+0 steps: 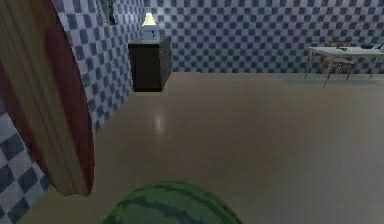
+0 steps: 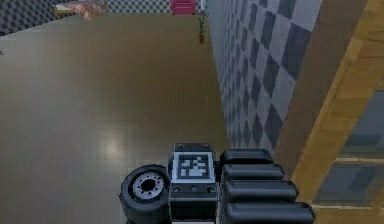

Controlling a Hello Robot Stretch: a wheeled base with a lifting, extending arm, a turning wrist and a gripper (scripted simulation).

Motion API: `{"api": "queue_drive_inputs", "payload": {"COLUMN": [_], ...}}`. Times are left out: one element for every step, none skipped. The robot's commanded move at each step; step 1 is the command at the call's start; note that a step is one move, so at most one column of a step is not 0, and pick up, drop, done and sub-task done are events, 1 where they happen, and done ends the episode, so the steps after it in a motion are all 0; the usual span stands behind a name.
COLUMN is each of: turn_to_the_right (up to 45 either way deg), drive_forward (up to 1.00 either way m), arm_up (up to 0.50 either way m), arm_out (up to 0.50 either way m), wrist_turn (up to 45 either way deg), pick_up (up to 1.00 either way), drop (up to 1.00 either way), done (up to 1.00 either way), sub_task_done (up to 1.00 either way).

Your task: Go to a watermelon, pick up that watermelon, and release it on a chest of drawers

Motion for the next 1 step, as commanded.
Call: {"api": "queue_drive_inputs", "payload": {"turn_to_the_right": [0.0], "drive_forward": [0.05], "arm_up": [0.0], "arm_out": [0.0], "wrist_turn": [0.0], "pick_up": [0.0], "drop": [0.0], "done": [0.0], "sub_task_done": [0.0]}}
